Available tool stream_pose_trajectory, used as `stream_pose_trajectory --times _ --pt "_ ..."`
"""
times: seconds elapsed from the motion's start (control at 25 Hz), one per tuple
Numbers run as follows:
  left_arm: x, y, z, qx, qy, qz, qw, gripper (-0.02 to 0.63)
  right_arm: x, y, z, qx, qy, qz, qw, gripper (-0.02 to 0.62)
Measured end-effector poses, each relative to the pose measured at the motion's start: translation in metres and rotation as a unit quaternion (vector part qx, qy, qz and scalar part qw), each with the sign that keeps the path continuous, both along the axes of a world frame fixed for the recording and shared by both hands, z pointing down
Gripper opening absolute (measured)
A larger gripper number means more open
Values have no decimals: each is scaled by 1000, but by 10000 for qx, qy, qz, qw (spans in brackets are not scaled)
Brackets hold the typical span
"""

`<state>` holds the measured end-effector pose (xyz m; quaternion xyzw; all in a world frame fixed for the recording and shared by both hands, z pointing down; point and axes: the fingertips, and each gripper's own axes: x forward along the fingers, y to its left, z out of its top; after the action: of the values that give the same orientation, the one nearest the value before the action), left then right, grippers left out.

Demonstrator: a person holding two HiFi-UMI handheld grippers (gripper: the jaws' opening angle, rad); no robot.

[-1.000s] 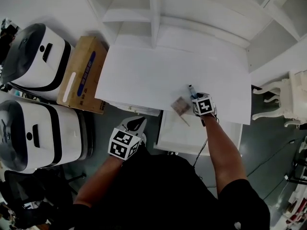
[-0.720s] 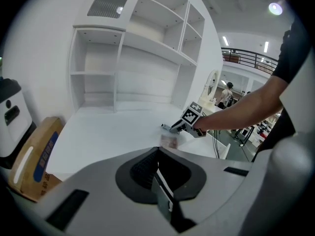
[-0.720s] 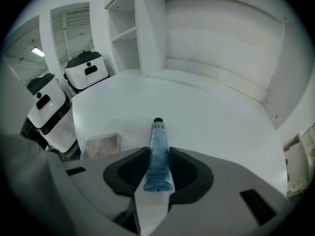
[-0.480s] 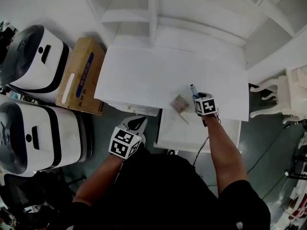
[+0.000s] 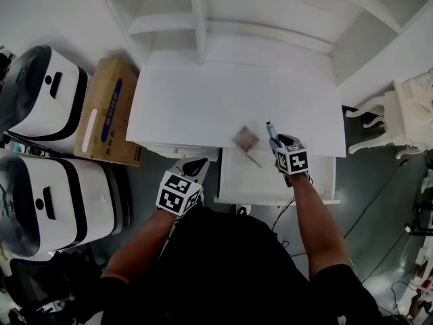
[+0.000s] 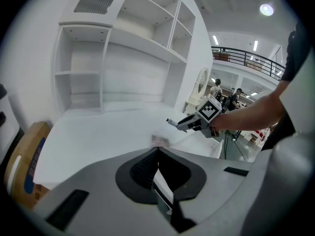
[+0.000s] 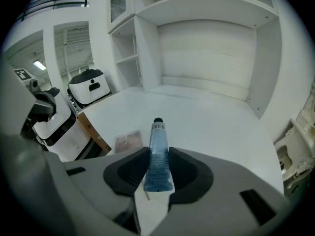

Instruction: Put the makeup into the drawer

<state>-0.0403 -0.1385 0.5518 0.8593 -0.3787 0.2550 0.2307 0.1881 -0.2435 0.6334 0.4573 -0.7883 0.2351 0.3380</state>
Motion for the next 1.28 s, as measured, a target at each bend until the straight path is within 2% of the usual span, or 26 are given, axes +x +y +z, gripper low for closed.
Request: stream_pose_trajectory --times 0.24,0.4,0.52,0.72,1.04,1.28 --pt "9 -4 5 -15 -31 147 9999 11 -1 41 -11 81 -16 -292 9995 141" --pt "12 -7 8 -34 -59 179 9998 11 -16 77 2 -114 78 -781 9968 141" --pt "10 -8 9 -40 -61 148 9999 11 -31 107 24 -352 307 -1303 9904 141" --pt "4 -7 10 -92 -77 33 9999 11 -56 129 70 -664 832 -2103 9718 141" --pt "-7 -1 2 -94 -85 -159 9998 11 -70 116 135 -1091 1308 -2294 9583 141" --pt "-24 5 0 -135 -180 -326 9992 11 -81 105 162 -1259 1439 -2356 9529 141"
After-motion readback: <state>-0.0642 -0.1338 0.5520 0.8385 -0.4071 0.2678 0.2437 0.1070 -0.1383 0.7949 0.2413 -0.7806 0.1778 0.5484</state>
